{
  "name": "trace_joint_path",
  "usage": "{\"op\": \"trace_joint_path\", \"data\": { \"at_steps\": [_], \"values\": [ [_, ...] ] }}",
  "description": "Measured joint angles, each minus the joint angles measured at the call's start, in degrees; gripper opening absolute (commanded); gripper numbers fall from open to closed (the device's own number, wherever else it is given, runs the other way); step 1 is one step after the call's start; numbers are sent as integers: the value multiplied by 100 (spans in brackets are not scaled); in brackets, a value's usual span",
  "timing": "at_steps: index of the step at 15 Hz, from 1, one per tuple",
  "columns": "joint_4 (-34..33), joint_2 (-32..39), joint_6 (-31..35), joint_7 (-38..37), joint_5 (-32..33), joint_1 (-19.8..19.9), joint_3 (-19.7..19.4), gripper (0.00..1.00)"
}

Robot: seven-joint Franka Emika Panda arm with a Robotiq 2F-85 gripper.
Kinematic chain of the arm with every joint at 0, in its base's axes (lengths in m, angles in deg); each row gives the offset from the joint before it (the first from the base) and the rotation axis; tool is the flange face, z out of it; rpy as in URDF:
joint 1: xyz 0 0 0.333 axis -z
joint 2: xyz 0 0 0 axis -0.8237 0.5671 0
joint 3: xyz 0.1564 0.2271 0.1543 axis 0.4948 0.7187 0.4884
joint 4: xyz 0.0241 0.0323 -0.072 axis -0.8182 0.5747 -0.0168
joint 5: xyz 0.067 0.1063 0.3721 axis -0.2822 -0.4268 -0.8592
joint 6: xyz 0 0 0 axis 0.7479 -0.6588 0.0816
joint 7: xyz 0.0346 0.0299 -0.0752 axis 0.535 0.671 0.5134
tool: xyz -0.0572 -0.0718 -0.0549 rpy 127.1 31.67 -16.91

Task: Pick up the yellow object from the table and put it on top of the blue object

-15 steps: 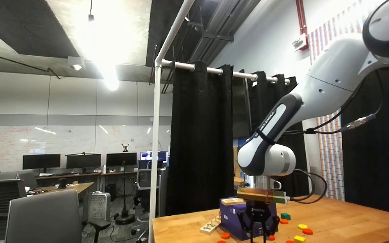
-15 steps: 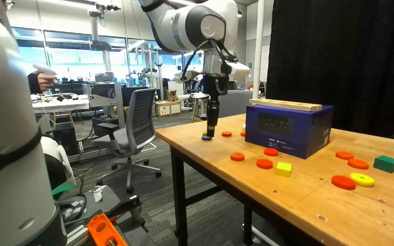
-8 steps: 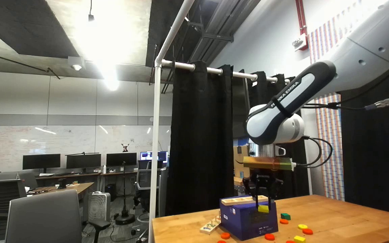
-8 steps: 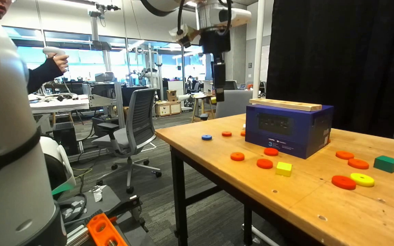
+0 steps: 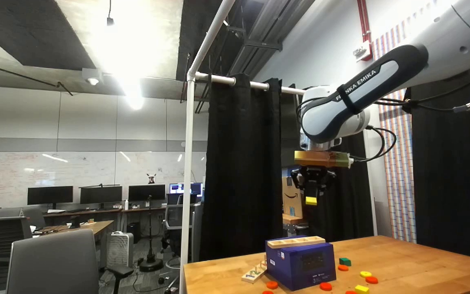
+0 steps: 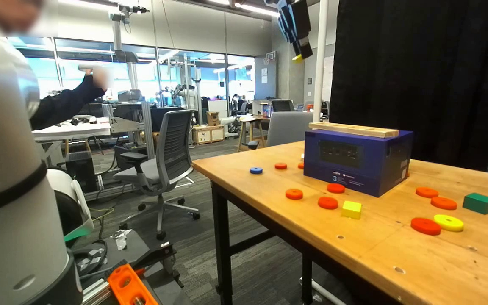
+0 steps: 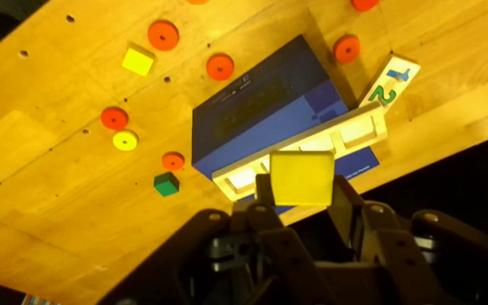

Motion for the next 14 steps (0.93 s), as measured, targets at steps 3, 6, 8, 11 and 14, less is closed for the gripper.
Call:
{"op": "trace_joint_path", "data": {
  "at_steps": [3, 6, 8, 11, 14],
  "values": [
    [-247, 170, 135, 194, 89, 96, -31, 17],
    [-467, 561, 209, 842, 84, 100, -147, 17],
    [-633, 876, 210, 1530, 51, 60, -244, 17],
    [-868, 1284, 203, 2594, -67, -18, -394, 17],
    [-1077, 1608, 198, 3457, -227, -84, -543, 17]
  ]
}}
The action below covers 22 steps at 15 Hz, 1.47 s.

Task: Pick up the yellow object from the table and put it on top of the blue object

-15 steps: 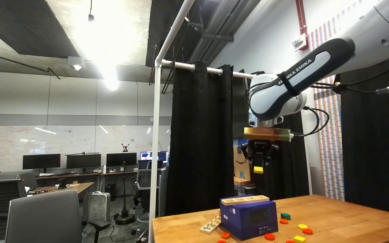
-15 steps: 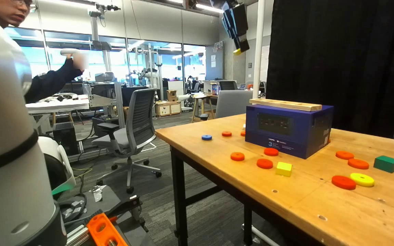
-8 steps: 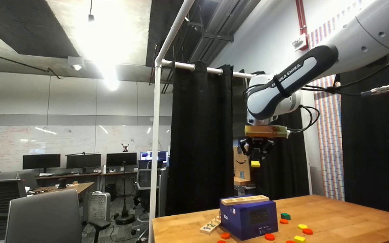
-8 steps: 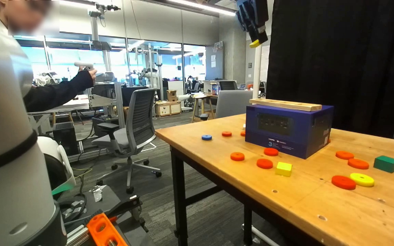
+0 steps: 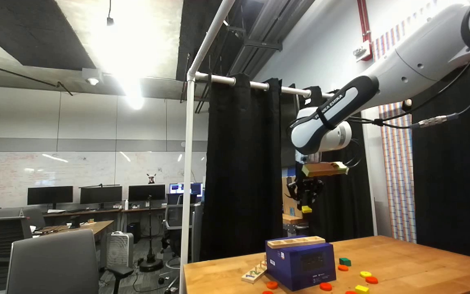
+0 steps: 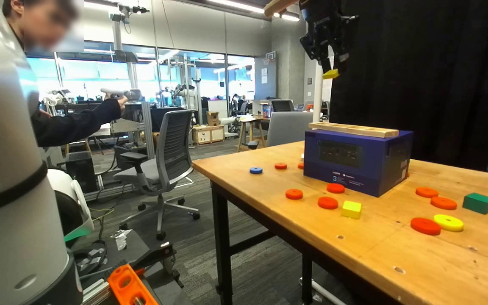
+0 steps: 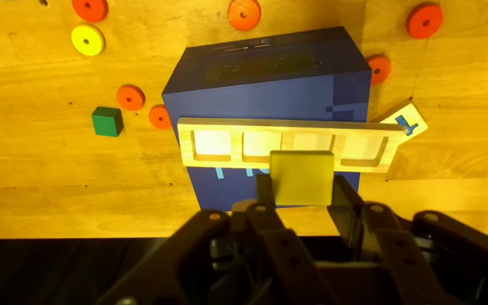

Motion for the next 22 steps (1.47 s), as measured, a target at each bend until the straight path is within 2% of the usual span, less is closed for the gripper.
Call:
{"op": "trace_joint_path", "data": {
  "at_steps": [4, 9, 22],
  "values": [
    [-233, 392, -1, 652, -278, -10, -162, 17],
    [-361, 835, -1, 1099, -687, -9, -375, 17],
    [-891, 1584, -85, 1309, -851, 47, -631, 17]
  ]
}}
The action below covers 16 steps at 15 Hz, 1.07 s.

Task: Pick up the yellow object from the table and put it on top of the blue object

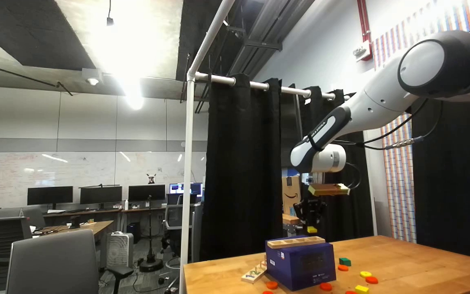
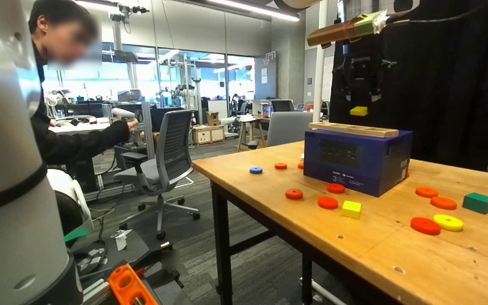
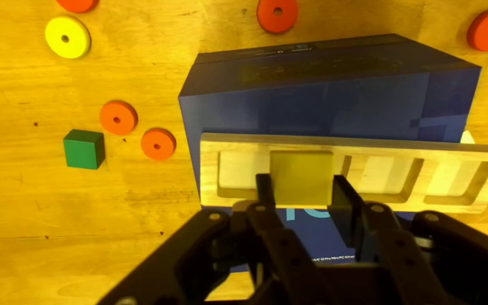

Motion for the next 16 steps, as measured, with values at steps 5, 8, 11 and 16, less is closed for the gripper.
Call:
{"op": "trace_joint_path", "data": {
  "at_steps": [5, 8, 11, 16],
  "values": [
    [-196, 221, -31, 19, 0, 75, -58, 17],
    [-266, 317, -33, 32, 0, 133, -83, 17],
    [-324, 401, -35, 53, 0, 186, -94, 17],
    [-465, 551, -61, 86, 0, 213, -98, 17]
  ]
}}
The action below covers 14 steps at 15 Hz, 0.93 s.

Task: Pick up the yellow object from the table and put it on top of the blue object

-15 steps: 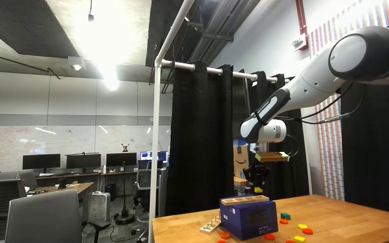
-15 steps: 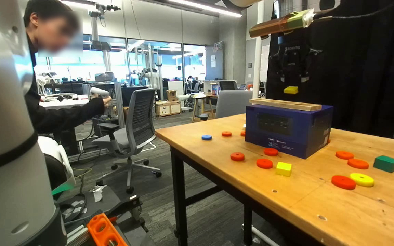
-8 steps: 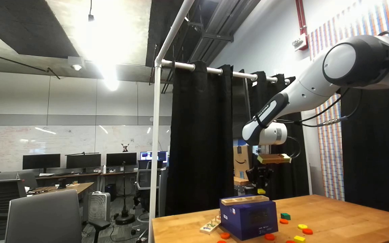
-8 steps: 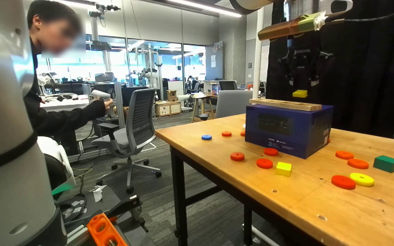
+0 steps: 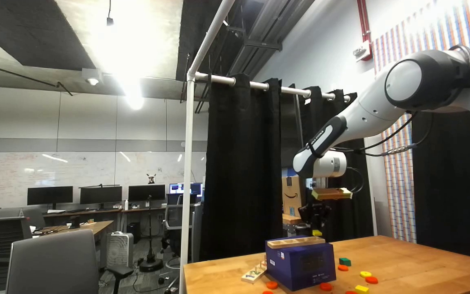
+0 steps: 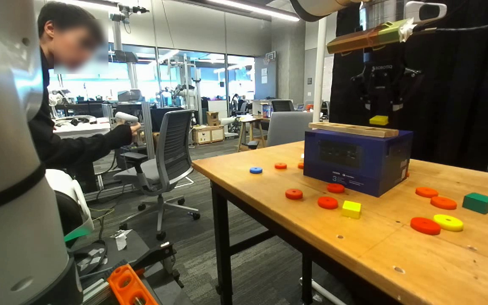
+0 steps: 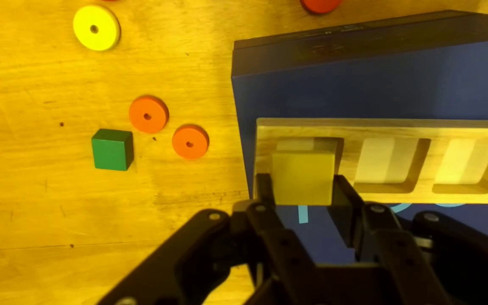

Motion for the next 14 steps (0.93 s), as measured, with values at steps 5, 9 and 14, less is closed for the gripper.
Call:
{"op": "trace_joint_path", "data": {
  "at_steps": [5, 9, 14],
  "values": [
    [-132, 98, -73, 7, 0, 0, 3, 17],
    [-160, 131, -106, 6, -21, 0, 3, 17],
    [-162, 152, -155, 6, -73, 0, 4, 17]
  ]
}}
